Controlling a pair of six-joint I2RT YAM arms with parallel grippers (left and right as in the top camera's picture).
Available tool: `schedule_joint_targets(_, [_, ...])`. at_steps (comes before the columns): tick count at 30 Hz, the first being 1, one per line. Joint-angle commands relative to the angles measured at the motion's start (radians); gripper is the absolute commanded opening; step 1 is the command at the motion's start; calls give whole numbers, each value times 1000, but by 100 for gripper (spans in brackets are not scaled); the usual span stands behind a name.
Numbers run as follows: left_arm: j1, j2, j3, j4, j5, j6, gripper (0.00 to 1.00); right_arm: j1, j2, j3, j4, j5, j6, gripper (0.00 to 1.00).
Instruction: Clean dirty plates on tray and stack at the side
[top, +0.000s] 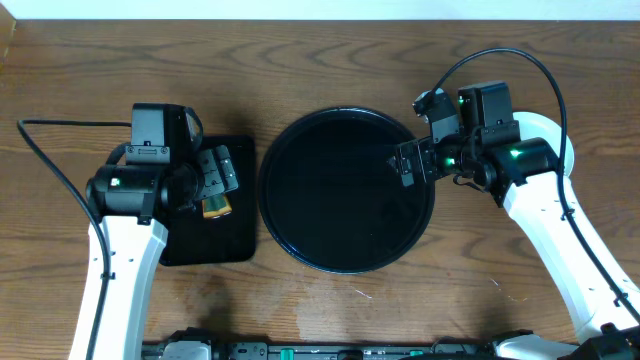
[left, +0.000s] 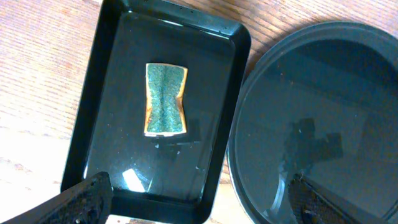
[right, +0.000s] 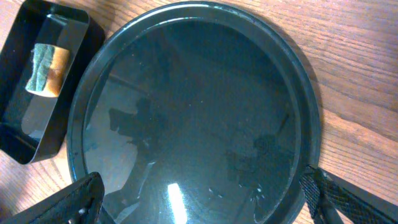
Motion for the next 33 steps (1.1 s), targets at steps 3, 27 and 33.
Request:
schedule_joint_targets(3, [6,-9,7,0,-15,10,91,8,1,7,0,-14,-3,99])
schedule_joint_targets(27, [6,-9,7,0,-15,10,92,-70,-381,0,-68,85,-233,99])
schedule_joint_targets(33, [6,-9,7,0,-15,10,92,-88,-631,-126,-51,193,-247,99])
